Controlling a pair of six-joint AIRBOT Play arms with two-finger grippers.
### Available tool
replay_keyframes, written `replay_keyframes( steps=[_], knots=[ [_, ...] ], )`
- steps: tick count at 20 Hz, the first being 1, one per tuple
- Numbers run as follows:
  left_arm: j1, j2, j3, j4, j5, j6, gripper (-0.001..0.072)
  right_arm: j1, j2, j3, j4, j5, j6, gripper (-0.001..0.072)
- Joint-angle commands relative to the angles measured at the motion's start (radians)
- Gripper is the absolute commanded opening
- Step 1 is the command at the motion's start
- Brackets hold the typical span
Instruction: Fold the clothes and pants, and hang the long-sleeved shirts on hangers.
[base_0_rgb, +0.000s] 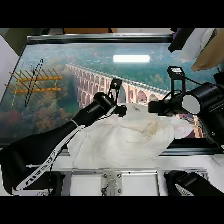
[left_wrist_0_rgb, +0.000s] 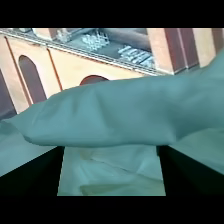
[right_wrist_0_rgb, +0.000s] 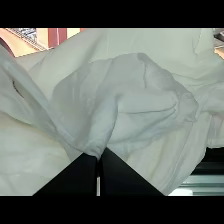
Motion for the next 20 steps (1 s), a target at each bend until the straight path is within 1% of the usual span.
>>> replay_keyframes(
  steps=[1,2,6,10,11,12,13,14,15,16,17,20],
  knots=[
    [-0.06,0.038,0.0,-0.007,-0.015,0.021,0.0622,0.0,0.0,0.0,0.0,0.0,0.001,0.001],
    [-0.074,0.035,0.0,0.002,0.004,0.021,0.0623,0.0,0.0,0.0,0.0,0.0,0.001,0.001],
    [-0.087,-0.02,0.0,0.155,0.065,-0.005,0.0623,0.001,0.001,0.0,0.002,0.001,0.001,0.001],
    [-0.025,-0.073,0.015,0.167,0.057,-0.055,0.0622,0.001,0.001,0.0,0.019,0.0,0.0,0.001],
    [-0.011,-0.081,0.026,0.168,0.056,-0.056,0.0621,0.001,0.001,0.0,0.019,0.0,0.0,0.001],
    [0.003,-0.087,0.038,0.167,0.054,-0.056,0.0562,0.001,0.001,0.0,0.019,0.0,0.0,0.001],
    [0.021,-0.09,0.05,0.167,0.045,-0.056,0.0363,0.001,0.001,0.0,0.019,0.001,0.0,0.001],
    [0.032,-0.09,0.059,0.167,0.038,-0.056,0.0302,0.001,0.001,0.0,0.019,0.001,0.0,0.001],
    [0.045,-0.09,0.071,0.167,0.021,-0.055,0.0301,0.001,0.0,0.0,0.015,0.0,-0.01,0.001],
    [0.056,-0.089,0.087,0.167,-0.021,-0.047,0.0224,-0.001,0.001,0.0,0.014,0.0,-0.055,0.001],
    [0.066,-0.084,0.114,0.167,-0.08,-0.016,0.0019,-0.014,0.0,0.005,0.006,0.008,-0.102,0.001],
    [0.071,-0.003,0.179,0.163,-0.212,0.108,0.0011,-0.109,-0.007,0.087,-0.011,0.093,-0.175,0.0009]
  ],
)
